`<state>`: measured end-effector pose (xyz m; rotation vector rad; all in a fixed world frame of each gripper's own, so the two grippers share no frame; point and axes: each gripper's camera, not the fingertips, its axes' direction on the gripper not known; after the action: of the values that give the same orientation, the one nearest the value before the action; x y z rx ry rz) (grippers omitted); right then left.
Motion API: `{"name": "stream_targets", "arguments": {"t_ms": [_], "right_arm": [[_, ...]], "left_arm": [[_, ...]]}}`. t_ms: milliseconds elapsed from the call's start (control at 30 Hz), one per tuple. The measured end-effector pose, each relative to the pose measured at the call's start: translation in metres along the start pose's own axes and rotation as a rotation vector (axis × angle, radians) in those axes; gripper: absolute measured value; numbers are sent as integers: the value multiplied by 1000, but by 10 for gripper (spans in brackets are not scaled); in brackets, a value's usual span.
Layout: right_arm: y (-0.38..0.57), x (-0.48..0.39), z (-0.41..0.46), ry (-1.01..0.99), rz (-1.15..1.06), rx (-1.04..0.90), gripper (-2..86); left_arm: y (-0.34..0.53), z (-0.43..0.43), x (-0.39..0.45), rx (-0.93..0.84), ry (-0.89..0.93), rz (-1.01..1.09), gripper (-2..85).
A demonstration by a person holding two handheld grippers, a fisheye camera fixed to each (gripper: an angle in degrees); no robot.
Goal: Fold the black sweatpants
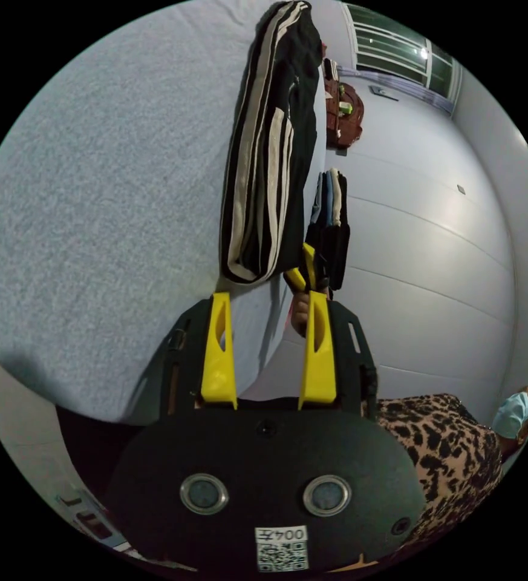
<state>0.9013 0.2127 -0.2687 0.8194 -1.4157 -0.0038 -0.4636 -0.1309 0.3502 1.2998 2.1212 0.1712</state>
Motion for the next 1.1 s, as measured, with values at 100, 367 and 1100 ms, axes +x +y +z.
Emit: {"name": "stream_targets", "arguments": {"t_ms": [100, 367, 1100], "right_arm": [[2, -5, 1, 3, 24, 15, 60], [17, -20, -1, 15, 28, 36, 47], [71, -51, 50, 196, -161, -15, 43]], "left_arm": [[-1, -4, 3, 60, 49, -19, 188], [13, -18, 3, 139, 75, 11, 186], [32, -38, 23, 155, -32, 166, 39]]}}
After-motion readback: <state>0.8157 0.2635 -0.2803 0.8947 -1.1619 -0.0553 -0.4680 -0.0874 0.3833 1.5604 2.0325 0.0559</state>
